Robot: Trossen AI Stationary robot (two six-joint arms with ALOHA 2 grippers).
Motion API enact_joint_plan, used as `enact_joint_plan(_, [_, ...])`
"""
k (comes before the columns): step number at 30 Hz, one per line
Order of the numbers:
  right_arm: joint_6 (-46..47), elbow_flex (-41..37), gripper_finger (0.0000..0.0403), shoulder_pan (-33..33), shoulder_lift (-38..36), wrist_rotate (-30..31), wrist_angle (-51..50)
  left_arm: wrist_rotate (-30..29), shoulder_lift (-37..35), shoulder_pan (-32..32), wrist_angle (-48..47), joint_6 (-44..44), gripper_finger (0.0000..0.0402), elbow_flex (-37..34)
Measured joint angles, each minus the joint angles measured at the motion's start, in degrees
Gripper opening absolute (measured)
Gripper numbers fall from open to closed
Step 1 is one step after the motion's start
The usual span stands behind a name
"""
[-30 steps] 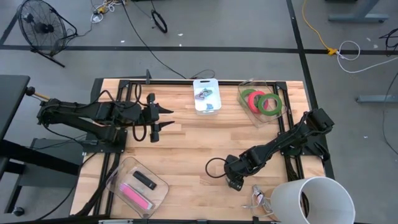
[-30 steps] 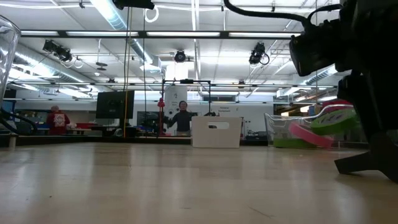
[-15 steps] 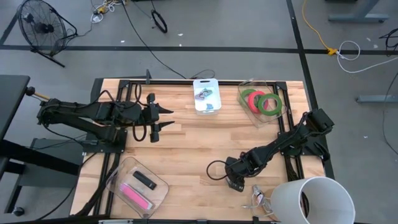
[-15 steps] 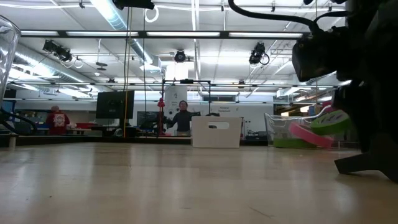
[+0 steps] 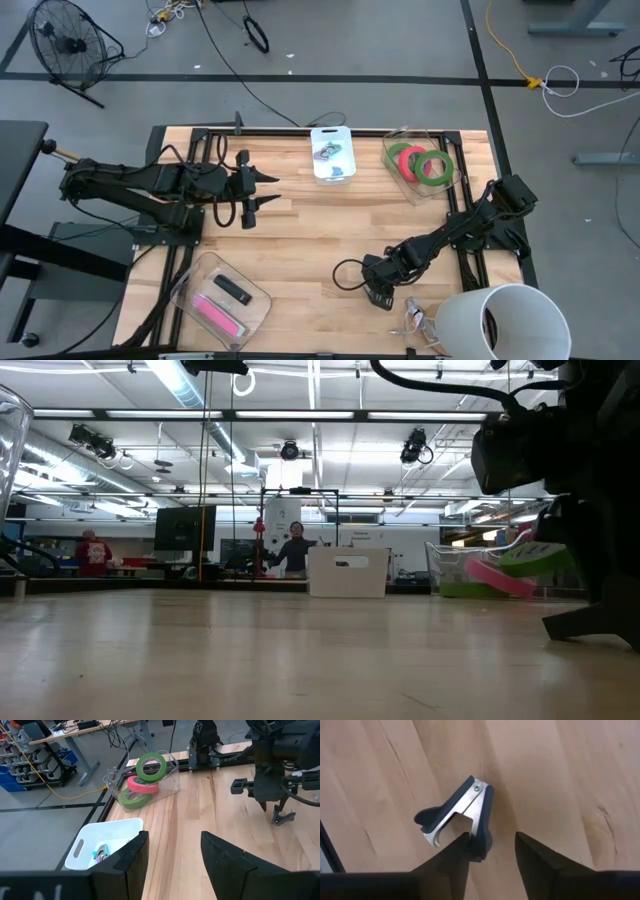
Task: Pick and place Stapler, Stapler remover, tape
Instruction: Put the black staple remover into the white bin
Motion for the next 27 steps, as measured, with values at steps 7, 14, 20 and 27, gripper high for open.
enact_joint_plan(7, [-0.28, 0.0, 0.0101, 0.0, 0.0, -0.97, 0.91, 0.0, 0.0, 0.0, 0.01, 0.05, 0.0183, 0.0])
enact_joint_plan(14, [-0.29, 0.0, 0.0034, 0.0, -0.02, -2.8, 1.1, 0.0, 0.0, 0.0, 0.02, 0.11, 0.0183, 0.0])
enact_joint_plan(20, [-0.54, 0.02, 0.0006, 0.0, -0.09, -3.8, 1.28, -0.01, 0.0, 0.0, 0.0, 0.11, 0.0183, 0.0])
enact_joint_plan(27, [-0.13, 0.02, 0.0001, -0.12, -0.03, -4.23, 2.94, -0.01, 0.0, 0.0, 0.02, 0.09, 0.0183, 0.0])
